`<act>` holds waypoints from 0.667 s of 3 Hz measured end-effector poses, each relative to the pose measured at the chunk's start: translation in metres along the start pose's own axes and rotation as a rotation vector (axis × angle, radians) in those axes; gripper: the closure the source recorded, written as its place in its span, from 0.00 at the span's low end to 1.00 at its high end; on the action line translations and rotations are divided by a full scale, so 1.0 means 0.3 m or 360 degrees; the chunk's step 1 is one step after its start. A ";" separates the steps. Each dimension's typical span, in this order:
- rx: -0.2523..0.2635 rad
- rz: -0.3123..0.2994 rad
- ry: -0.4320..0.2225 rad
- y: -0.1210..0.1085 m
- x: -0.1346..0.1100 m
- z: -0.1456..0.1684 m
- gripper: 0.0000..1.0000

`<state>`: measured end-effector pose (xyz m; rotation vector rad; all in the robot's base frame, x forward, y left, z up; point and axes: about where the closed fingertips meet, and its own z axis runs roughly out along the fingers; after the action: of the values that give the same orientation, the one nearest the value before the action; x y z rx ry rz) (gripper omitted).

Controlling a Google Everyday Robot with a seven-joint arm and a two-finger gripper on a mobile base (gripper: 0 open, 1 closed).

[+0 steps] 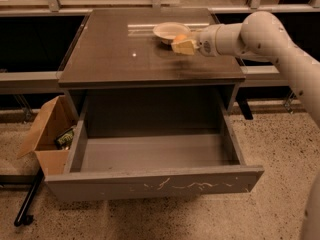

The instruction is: Place orange into top drawer

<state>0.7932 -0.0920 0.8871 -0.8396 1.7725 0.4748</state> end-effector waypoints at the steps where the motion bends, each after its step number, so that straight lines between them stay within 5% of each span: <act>1: -0.0129 -0.0138 -0.0103 0.089 -0.062 -0.148 1.00; 2: -0.0432 -0.0194 -0.0032 0.241 0.015 -0.228 1.00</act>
Offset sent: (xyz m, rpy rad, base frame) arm -0.1507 -0.0041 -0.0008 -0.0330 0.0597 0.4584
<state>0.6946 -0.0905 0.9014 -1.1207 1.6490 0.6500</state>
